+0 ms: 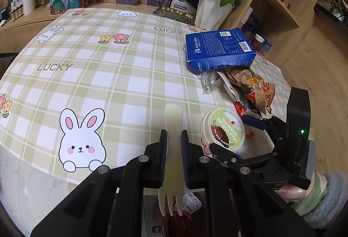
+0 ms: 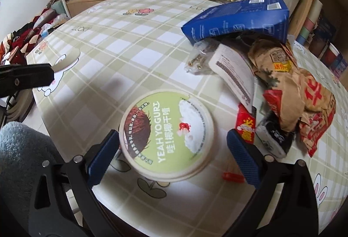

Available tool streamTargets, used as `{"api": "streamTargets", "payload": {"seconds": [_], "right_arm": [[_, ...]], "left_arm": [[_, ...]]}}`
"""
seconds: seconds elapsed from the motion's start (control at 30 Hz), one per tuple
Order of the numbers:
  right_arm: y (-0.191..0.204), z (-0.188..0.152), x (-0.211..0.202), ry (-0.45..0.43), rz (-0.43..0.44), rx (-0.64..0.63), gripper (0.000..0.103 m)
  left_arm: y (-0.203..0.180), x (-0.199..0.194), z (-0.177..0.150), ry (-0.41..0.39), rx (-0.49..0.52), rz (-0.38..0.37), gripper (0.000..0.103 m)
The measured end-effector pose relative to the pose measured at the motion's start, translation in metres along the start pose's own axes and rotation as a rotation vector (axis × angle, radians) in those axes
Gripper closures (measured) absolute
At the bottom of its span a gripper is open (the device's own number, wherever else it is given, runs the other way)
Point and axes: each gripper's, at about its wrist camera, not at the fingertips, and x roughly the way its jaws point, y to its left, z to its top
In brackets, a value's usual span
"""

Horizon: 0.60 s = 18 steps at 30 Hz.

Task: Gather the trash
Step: 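Drop the yogurt lid into the bin with the right gripper while the left carries the spoon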

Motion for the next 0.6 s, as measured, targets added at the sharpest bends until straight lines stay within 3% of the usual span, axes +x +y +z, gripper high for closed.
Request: {"api": "streamTargets", "payload": {"seconds": [0.2, 0.6], "right_arm": [[-0.001, 0.002, -0.002, 0.002, 0.028, 0.002, 0.017], [0.000, -0.007, -0.039, -0.061, 0.036, -0.011, 0.019]], "left_arm": [[0.000, -0.002, -0.002, 0.001, -0.004, -0.010, 0.090], [-0.010, -0.012, -0.008, 0.001, 0.008, -0.030, 0.090]]}}
